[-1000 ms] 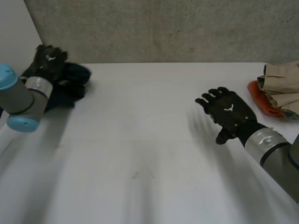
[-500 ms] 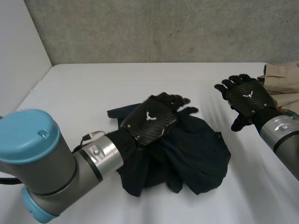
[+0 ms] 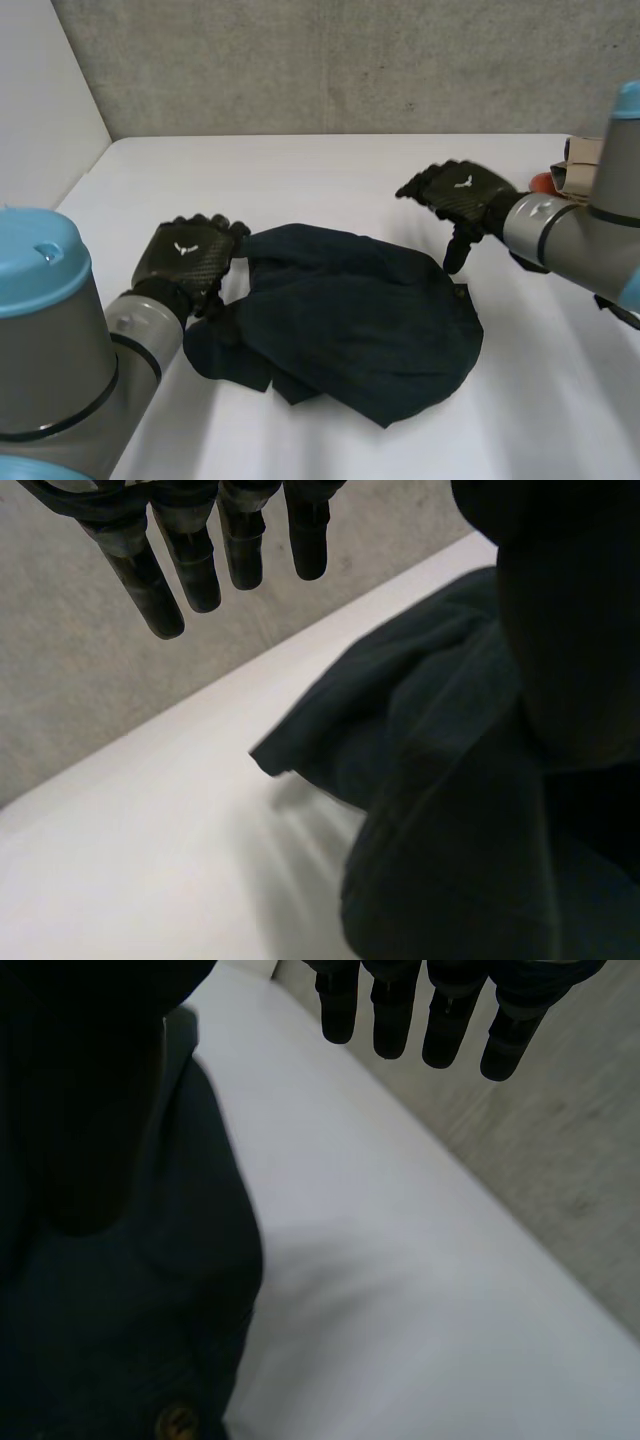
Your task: Fold the laundry.
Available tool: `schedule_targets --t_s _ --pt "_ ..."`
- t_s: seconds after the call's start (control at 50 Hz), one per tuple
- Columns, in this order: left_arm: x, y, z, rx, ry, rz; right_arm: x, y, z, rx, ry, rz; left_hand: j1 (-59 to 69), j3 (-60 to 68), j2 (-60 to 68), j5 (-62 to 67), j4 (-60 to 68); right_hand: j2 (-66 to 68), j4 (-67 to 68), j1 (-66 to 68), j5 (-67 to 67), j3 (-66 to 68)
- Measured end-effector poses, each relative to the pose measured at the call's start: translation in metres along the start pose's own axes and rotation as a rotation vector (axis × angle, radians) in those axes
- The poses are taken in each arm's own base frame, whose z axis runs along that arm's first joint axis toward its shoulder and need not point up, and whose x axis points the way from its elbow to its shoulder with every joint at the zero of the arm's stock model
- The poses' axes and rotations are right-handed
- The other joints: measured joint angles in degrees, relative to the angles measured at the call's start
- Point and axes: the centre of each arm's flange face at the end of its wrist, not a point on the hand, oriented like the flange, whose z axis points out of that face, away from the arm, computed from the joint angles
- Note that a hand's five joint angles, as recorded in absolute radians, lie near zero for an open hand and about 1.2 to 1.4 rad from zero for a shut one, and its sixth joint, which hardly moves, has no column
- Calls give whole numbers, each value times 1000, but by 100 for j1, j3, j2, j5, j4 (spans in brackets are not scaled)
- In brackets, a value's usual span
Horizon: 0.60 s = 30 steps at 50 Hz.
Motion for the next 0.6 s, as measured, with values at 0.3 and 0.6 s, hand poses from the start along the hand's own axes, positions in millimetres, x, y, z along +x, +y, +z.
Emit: schedule_targets --t_s 0.3,0.6 --pt "-33 -4 38 24 -49 -39 -21 46 27 -118 -10 47 0 0 0 0 0 0 0 0 0 0" --pt "-30 0 122 75 163 27 -37 53 48 -58 -9 69 0 0 0 0 0 5491 5544 4904 5292 5547"
